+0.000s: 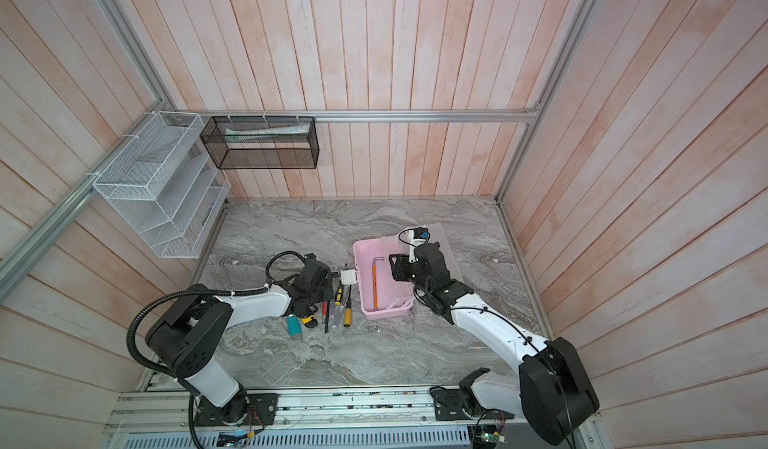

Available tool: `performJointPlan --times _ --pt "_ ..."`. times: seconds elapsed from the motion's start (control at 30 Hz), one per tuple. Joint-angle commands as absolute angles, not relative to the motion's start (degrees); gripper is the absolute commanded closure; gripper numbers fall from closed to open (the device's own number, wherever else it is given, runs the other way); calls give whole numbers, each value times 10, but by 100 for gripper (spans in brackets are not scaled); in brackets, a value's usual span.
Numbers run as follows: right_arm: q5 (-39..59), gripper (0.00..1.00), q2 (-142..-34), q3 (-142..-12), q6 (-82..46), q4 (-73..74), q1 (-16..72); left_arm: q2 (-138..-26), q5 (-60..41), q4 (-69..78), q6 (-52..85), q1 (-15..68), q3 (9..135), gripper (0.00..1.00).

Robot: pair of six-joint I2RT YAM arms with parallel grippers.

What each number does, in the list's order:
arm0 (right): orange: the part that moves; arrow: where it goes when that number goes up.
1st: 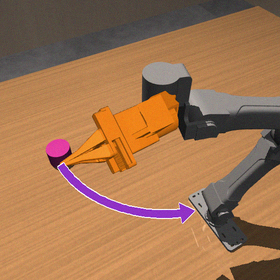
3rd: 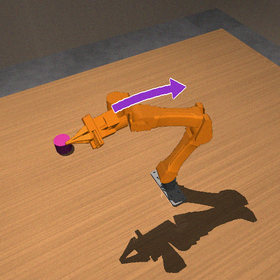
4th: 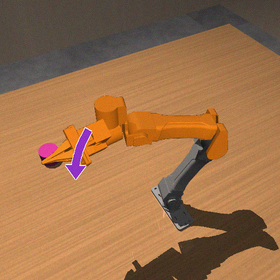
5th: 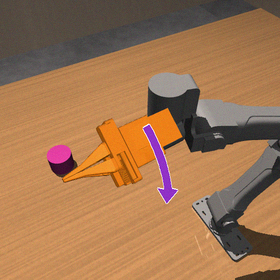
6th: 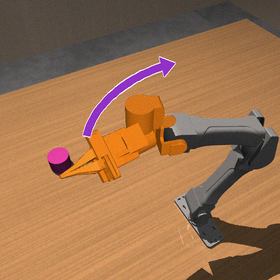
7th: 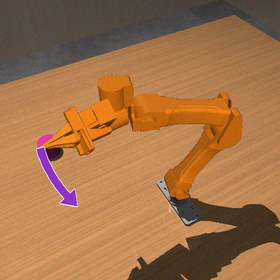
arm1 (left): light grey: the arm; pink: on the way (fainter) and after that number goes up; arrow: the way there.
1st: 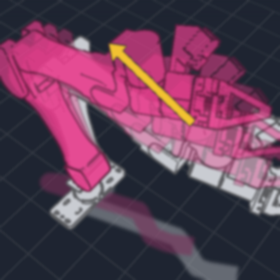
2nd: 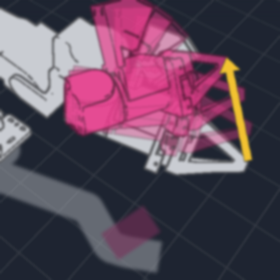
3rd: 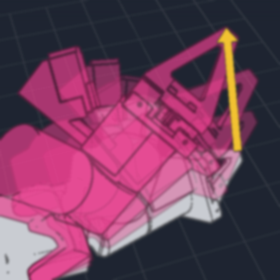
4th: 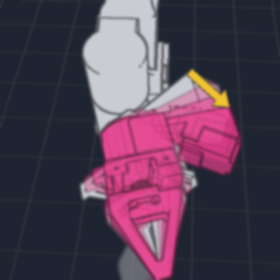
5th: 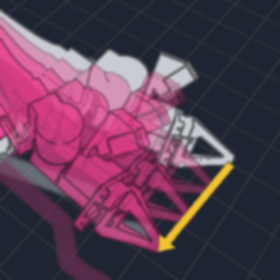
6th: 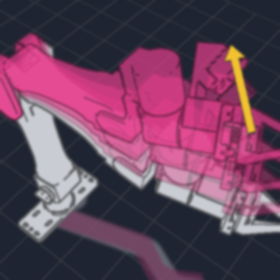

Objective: Pack the tool kit
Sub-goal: 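Close the left gripper on the red-handled hex key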

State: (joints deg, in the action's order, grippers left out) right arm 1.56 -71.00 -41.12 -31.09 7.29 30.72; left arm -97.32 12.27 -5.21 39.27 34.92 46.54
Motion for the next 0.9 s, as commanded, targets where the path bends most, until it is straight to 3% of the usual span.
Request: performJointPlan --times 0.0,0.17,0.47,0.87 --pt "23 58 -718 -406 -318 84 309 -1007 169 -130 404 354 480 82" --pt "29 58 -724 -410 -320 86 309 -1017 212 -173 405 379 500 77" --pt "37 58 -731 -408 -323 92 310 -1014 170 -165 408 389 492 76" --pt "37 58 -754 -411 -319 96 307 -1047 177 -174 396 390 502 85"
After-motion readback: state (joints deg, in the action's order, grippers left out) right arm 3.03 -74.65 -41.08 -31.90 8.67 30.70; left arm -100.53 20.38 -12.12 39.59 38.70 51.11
